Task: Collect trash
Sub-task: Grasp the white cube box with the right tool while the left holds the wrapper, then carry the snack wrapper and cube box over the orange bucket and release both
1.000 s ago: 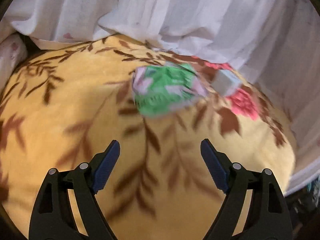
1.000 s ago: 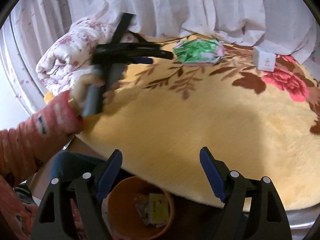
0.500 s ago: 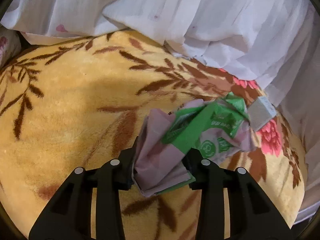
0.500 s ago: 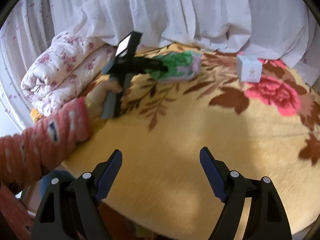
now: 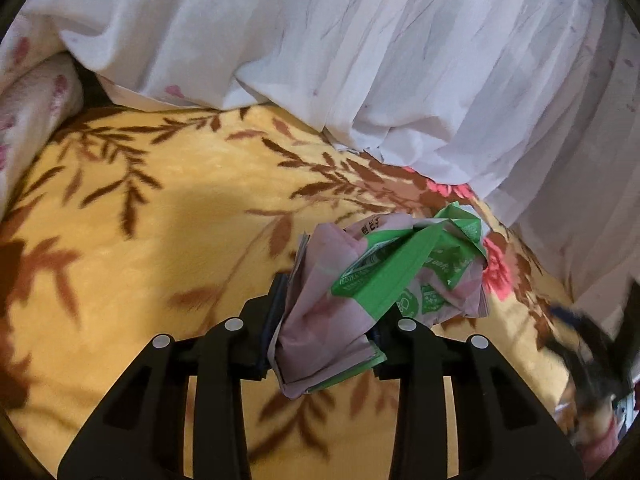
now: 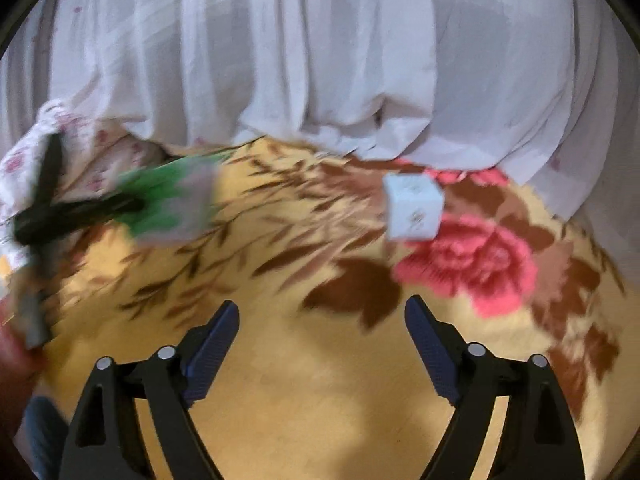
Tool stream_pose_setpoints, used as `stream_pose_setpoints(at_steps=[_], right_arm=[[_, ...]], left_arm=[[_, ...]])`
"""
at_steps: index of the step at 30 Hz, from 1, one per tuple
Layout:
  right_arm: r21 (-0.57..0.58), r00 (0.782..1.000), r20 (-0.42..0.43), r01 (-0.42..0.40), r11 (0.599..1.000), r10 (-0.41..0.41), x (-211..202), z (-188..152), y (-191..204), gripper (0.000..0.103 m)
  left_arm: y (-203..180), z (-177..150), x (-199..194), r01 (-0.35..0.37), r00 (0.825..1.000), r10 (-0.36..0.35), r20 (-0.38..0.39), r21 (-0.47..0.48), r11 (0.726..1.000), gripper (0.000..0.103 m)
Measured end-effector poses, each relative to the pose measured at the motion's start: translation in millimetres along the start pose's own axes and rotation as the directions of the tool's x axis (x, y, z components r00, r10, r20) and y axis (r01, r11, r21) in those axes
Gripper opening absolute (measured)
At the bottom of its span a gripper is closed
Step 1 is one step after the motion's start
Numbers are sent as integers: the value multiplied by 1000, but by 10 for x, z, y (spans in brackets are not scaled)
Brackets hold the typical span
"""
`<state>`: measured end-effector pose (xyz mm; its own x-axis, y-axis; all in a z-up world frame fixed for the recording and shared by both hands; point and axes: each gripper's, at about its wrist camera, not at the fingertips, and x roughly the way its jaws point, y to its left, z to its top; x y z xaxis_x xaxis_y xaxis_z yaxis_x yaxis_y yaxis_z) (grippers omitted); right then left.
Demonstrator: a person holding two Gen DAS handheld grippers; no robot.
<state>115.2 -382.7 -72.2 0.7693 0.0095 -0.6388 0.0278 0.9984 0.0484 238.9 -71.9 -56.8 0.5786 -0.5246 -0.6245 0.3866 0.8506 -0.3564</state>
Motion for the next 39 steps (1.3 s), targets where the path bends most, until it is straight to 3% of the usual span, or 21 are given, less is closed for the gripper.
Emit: stream_pose_setpoints(at_steps=[5, 12, 14, 17, 19, 23, 28, 34, 39], right_arm=[[-36, 993, -1, 114, 993, -114, 557, 355, -267, 85], [13, 961, -77, 269, 963, -267, 1433, 813, -707, 88], [37, 960, -105, 266, 963, -261, 1597, 878, -792, 88], [51, 949, -165, 279, 959, -267, 1766, 918, -864, 70], [51, 948, -172, 278, 959, -266, 1751, 930, -838, 69], [63, 961, -139, 248, 967, -238, 1491, 931, -759, 67], [38, 976, -75, 207, 978, -204, 883, 858, -525, 66], [-26, 987, -10, 157, 987, -158, -13, 527, -48, 66], [-85, 998, 27, 61, 994, -59, -727, 108, 420, 66]], left_arm=[[50, -287, -391, 5, 1000, -5, -2, -22, 1000, 33], [79, -570, -748, -2, 1000, 2, 5, -50, 999, 33], [85, -615, -823, -10, 1000, 11, 3, -49, 999, 33], [88, -655, -901, -20, 1000, 20, 3, -48, 999, 33], [83, -674, -952, -24, 1000, 24, 7, -47, 999, 33], [79, -691, -1038, -34, 999, 35, 21, -46, 998, 33], [59, -743, -1184, -38, 998, 40, 38, -51, 998, 33], [-10, -901, -1403, -50, 997, 53, 49, -49, 998, 33], [-88, -1110, -1575, -59, 997, 60, 43, -33, 998, 33]])
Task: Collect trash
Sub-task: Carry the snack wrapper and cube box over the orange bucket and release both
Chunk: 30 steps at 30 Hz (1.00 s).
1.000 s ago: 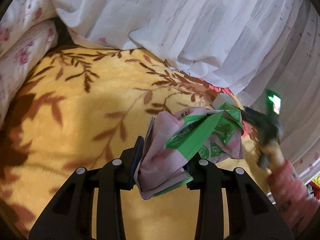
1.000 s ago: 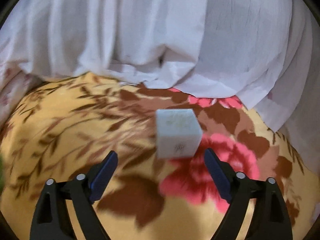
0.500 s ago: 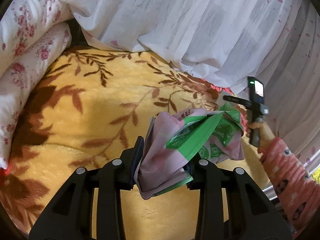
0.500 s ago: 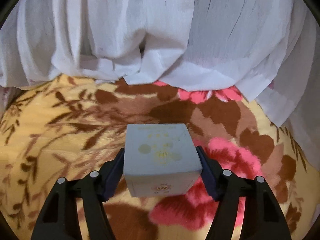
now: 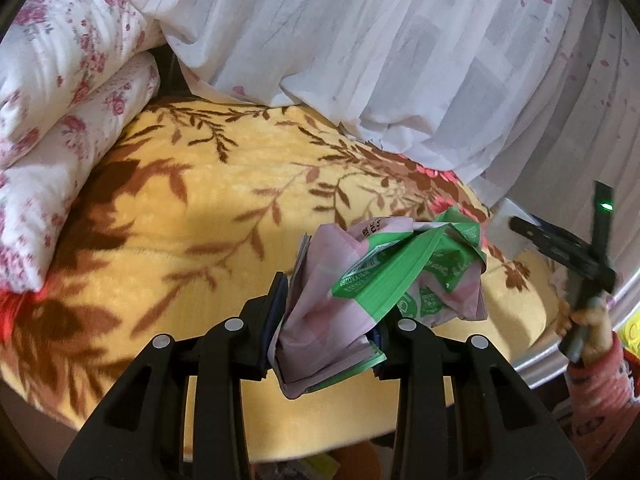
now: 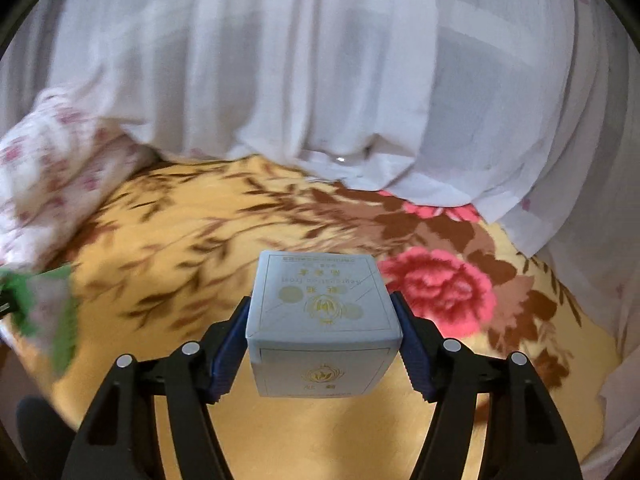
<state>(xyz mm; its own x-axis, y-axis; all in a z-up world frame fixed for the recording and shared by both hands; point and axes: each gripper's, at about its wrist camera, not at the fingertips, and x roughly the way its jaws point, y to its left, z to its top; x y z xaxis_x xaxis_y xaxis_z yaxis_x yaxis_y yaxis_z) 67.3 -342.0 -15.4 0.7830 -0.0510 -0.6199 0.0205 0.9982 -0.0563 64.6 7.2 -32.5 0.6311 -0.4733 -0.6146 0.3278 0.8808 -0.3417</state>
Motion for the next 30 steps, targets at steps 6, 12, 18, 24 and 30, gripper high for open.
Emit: stream_pose_setpoints(at_steps=[6, 12, 18, 24, 30], right_arm=[[-61, 993, 25, -116, 991, 117, -620, -404, 476, 66], [-89, 976, 5, -217, 972, 219, -980, -846, 846, 66], [-122, 959, -61, -282, 952, 277, -1119, -1227, 1148, 66], [-138, 937, -150, -336, 932, 316, -1075, -1544, 1361, 66], [-140, 909, -249, -375, 916, 334, -890, -1863, 1529, 66]], left_arm=[[-16, -365, -282, -19, 1000, 19, -15, 12, 1000, 33], [19, -837, -497, -40, 997, 41, -71, 18, 999, 33], [-10, -1294, -586, -44, 988, 49, -146, 40, 998, 33], [-35, -1669, -487, -52, 970, 66, -236, 66, 997, 33], [15, -1980, -201, -77, 936, 93, -340, 62, 995, 34]])
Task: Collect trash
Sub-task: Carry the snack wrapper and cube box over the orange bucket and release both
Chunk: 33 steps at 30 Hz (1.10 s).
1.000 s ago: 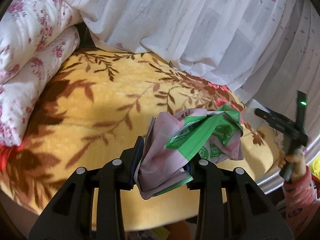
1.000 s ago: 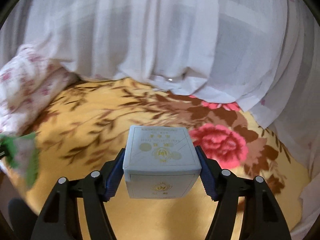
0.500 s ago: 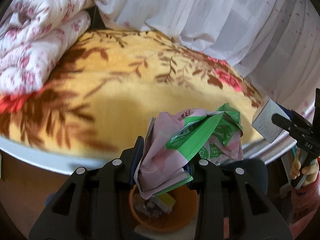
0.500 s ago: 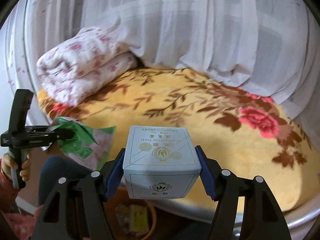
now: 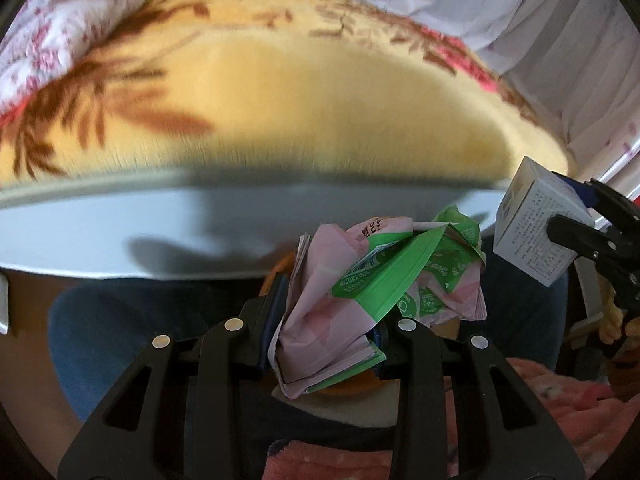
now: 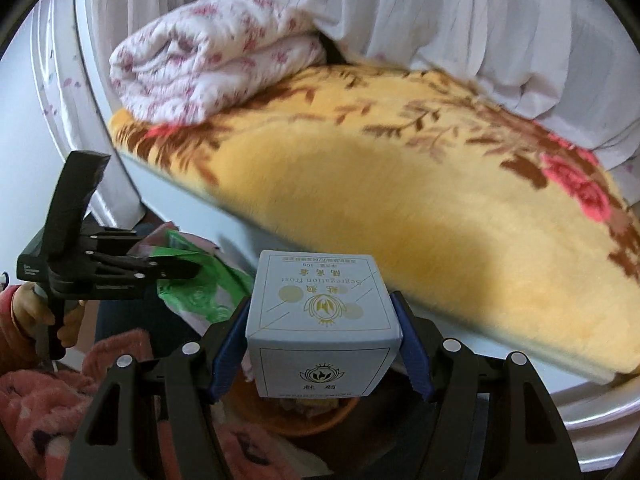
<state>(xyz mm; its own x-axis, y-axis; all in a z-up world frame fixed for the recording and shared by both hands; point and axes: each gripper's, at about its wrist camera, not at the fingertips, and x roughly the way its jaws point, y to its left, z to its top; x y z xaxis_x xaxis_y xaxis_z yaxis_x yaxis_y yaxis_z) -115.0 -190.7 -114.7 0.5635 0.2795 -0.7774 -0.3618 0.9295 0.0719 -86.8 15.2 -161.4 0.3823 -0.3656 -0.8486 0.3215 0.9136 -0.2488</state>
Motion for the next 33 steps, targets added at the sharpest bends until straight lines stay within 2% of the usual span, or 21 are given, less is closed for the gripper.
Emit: stream_pose_setpoints(at_steps=[4, 10, 15, 20, 29, 33], right_arm=[[7, 998, -67, -17, 1000, 18, 241, -121, 22, 66], [31, 985, -172, -28, 999, 33, 653, -287, -39, 66], [47, 967, -250, -30, 998, 41, 948, -404, -86, 66], [58, 951, -305, -34, 998, 50, 1177, -486, -117, 66], [75, 926, -369, -52, 996, 76, 1445, -582, -106, 66], [81, 917, -388, -65, 995, 91, 1543, -585, -94, 67]], left_arm=[[15, -67, 276, -21, 997, 21, -73, -6, 1000, 34], [-1, -110, 672, -72, 983, 73, -169, 15, 997, 34], [-1, -145, 998, -122, 960, 126, -251, 31, 992, 34], [-11, -194, 1275, -165, 924, 176, -340, 60, 984, 34], [-132, -226, 1518, -212, 880, 252, -403, 143, 967, 35], [-177, -256, 1579, -220, 869, 272, -413, 169, 961, 35]])
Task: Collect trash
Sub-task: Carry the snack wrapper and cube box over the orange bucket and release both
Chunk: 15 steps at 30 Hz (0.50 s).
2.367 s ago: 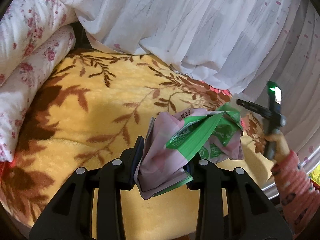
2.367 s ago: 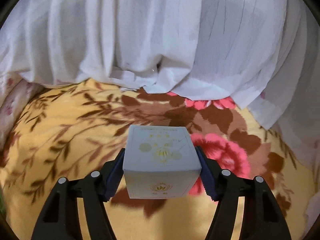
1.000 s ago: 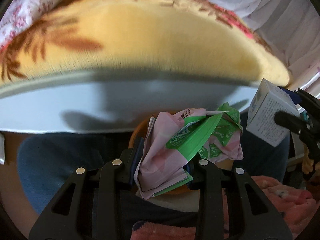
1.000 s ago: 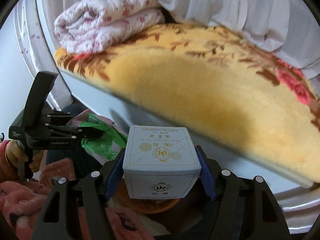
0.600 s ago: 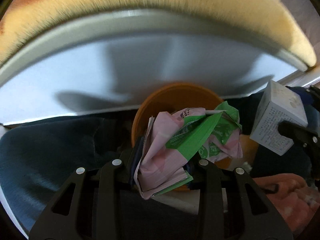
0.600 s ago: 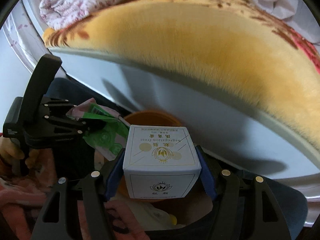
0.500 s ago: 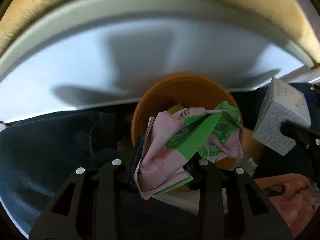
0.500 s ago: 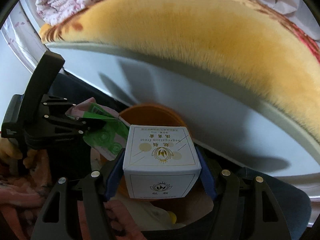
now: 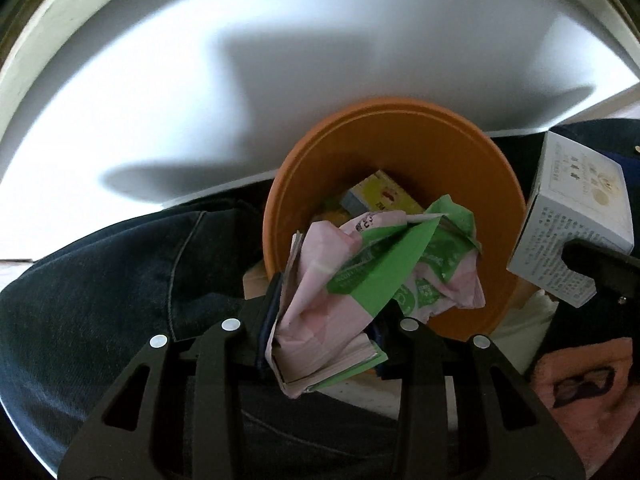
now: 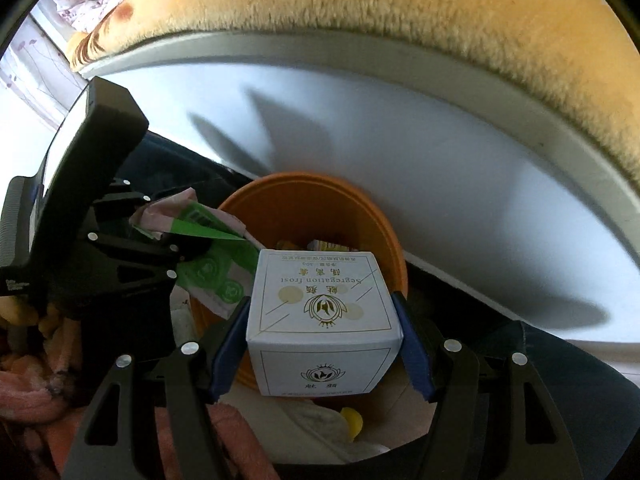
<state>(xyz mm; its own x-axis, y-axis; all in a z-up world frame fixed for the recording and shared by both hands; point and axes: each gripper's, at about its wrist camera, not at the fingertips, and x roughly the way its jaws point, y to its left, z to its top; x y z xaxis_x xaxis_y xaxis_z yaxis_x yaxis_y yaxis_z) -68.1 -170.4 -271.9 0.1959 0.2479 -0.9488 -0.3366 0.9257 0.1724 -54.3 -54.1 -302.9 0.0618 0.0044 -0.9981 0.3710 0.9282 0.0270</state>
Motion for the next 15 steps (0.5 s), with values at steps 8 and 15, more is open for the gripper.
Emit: stream_pose_setpoints(at_steps=[8, 15], right_arm=[[14, 999, -30, -14, 1000, 14, 89, -27, -21, 79], [61, 1000, 21, 6, 998, -7, -84, -8, -109, 83]], left_arm=[[23, 20, 14, 6, 1000, -6, -24, -8, 1000, 56], [96, 22, -166, 32, 999, -31, 26, -40, 999, 74]])
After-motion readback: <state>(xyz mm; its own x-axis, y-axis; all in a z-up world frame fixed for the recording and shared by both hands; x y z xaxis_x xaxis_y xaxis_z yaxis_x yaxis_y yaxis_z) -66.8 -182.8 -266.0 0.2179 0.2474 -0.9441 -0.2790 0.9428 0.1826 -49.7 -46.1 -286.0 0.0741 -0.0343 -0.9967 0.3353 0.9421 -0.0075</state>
